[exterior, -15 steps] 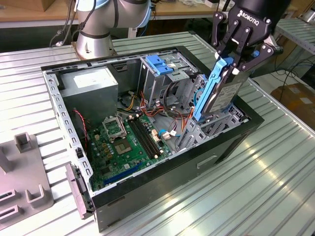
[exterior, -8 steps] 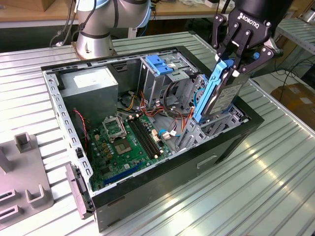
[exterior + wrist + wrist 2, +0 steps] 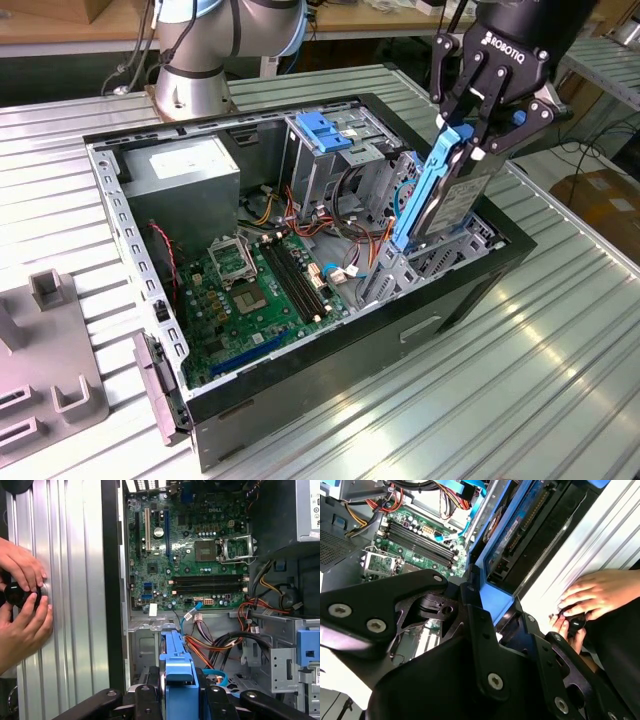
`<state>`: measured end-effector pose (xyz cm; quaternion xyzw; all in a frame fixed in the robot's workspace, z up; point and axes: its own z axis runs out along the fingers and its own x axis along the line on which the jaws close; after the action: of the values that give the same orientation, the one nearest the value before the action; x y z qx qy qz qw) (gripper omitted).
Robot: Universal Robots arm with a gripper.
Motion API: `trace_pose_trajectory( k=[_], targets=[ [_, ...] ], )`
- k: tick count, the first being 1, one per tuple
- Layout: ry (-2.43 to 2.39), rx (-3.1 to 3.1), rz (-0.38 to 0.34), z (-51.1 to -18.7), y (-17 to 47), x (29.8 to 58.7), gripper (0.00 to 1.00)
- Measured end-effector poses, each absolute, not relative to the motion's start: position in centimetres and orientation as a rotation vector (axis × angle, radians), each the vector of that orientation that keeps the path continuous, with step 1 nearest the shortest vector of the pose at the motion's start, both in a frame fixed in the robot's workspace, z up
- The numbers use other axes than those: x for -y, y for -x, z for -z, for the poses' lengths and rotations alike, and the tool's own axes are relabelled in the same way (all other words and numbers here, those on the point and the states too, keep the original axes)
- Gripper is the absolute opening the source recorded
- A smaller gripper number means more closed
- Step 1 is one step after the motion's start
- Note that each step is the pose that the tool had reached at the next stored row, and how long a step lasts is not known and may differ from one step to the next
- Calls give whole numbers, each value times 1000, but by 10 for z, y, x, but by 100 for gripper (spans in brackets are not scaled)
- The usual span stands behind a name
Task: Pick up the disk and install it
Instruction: 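Insert the disk into the insertion slot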
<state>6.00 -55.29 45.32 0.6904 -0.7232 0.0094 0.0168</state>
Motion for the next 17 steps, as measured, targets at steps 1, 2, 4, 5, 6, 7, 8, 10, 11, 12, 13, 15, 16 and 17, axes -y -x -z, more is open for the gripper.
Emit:
trace_pose_trajectory(
  k=[1, 2, 4, 5, 6, 7, 8, 10, 11, 12, 13, 15, 16, 17],
  targets=[
    [-2146, 2248, -29, -453, -60, 553, 37],
    [-2146, 2248, -29, -452, -60, 553, 37],
    [-2146, 2248, -29, -451, -60, 553, 37],
    [-2146, 2248, -29, -450, -60, 553, 37],
    [-2146, 2248, -28, -446, -60, 554, 37],
    [-2145, 2247, -28, -442, -61, 554, 37],
    [-2145, 2247, -28, -439, -61, 554, 37],
    [-2145, 2247, -27, -436, -61, 554, 37],
    [-2145, 2247, -27, -436, -61, 554, 37],
    [-2145, 2247, -27, -435, -61, 554, 37],
    [-2145, 2247, -27, -434, -61, 554, 37],
    [-2145, 2247, -27, -433, -62, 554, 37],
    [-2145, 2246, -26, -433, -62, 554, 37],
    [-2145, 2246, -26, -432, -62, 554, 37]
  ],
)
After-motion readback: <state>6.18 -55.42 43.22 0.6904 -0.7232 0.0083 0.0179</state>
